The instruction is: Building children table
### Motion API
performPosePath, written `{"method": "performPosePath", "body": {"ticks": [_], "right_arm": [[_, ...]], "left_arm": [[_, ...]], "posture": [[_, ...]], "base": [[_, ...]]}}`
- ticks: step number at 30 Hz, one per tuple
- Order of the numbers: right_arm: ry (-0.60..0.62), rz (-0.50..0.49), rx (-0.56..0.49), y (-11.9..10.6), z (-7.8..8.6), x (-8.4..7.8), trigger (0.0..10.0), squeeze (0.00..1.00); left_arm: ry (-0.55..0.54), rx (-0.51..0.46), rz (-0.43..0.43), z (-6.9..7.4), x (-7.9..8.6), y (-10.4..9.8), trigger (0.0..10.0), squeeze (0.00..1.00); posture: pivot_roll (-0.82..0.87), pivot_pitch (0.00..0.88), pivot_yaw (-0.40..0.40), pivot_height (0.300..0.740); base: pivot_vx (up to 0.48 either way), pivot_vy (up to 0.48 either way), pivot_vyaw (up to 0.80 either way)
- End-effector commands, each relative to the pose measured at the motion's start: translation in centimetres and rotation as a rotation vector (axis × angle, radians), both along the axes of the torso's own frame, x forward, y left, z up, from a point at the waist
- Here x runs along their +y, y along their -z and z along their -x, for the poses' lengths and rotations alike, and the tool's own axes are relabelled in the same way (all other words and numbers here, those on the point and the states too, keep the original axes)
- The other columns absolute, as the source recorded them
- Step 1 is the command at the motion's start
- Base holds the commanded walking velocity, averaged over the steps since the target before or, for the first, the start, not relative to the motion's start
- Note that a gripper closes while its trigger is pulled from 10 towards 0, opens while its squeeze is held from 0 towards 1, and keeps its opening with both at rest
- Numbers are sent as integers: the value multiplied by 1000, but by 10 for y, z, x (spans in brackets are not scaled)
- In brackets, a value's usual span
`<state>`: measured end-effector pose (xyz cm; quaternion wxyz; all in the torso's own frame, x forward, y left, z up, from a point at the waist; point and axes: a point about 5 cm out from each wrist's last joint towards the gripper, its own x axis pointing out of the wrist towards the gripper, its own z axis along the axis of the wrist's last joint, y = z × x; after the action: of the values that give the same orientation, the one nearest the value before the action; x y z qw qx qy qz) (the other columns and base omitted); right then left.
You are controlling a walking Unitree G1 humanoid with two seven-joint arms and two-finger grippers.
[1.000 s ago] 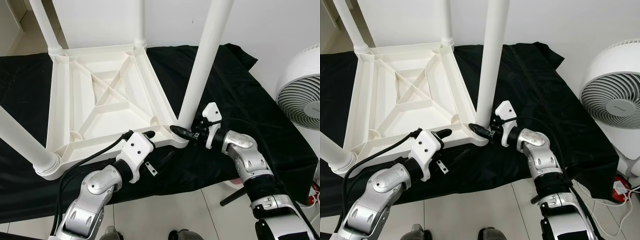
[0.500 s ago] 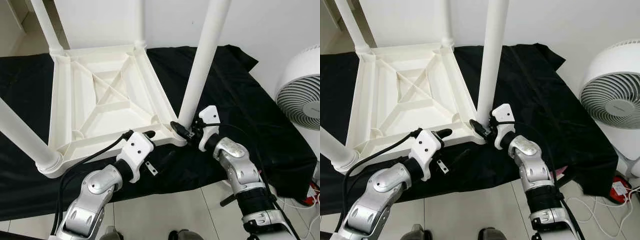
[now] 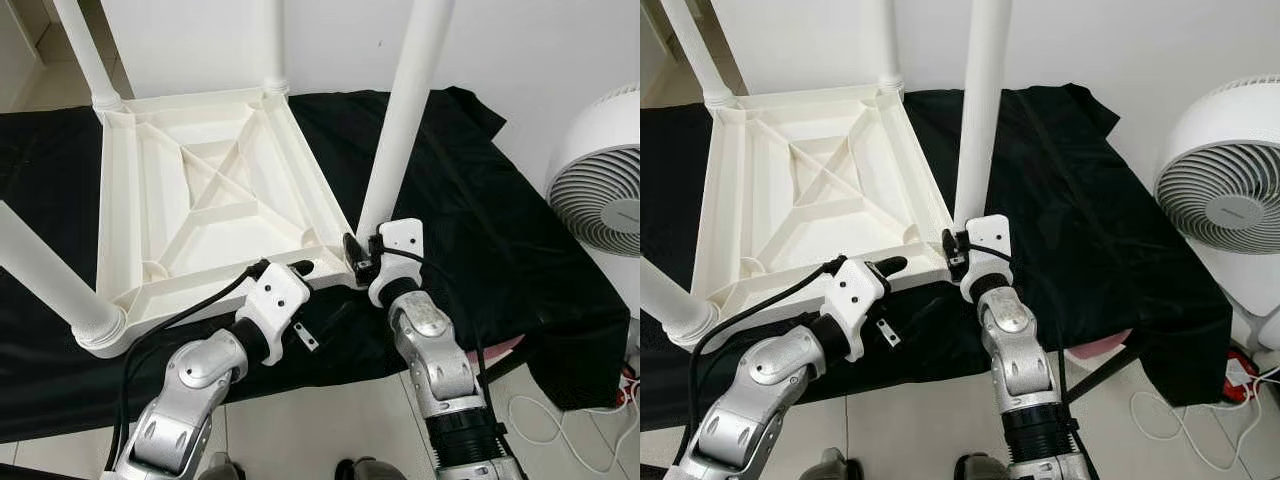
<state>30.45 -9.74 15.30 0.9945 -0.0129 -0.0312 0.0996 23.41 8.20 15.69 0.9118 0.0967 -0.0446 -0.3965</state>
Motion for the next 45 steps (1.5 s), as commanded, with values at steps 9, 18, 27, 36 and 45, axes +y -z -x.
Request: {"method": "performPosePath", "body": {"ticks": [9, 18, 27, 36, 45], "right_arm": [[51, 1, -16, -9, -3, -17, 10000, 1000], [-376, 143, -25, -2, -7, -26, 10000, 0], [-632, 249, 18, 4, -15, -35, 10000, 0], [-768, 327, 43, 4, -25, -37, 3922, 0], [-804, 359, 64, 10, -30, -47, 0, 0]], "left_arm": [[-40, -18, -1, -2, 0, -2, 10000, 0], [-24, -26, 4, -6, -5, -3, 10000, 0], [-19, -35, 7, -7, -6, -5, 10000, 0], [-16, -36, 9, -8, -7, -5, 10000, 0], [-15, -36, 14, -9, -9, -6, 10000, 0]], "posture": [[-17, 73, -24, 740], [-34, 54, -16, 740], [-31, 47, -16, 740], [-34, 51, -11, 740], [-43, 73, -12, 740]], "base": [[0, 0, 0], [0, 0, 0], [0, 0, 0], [0, 0, 0], [0, 0, 0]]}}
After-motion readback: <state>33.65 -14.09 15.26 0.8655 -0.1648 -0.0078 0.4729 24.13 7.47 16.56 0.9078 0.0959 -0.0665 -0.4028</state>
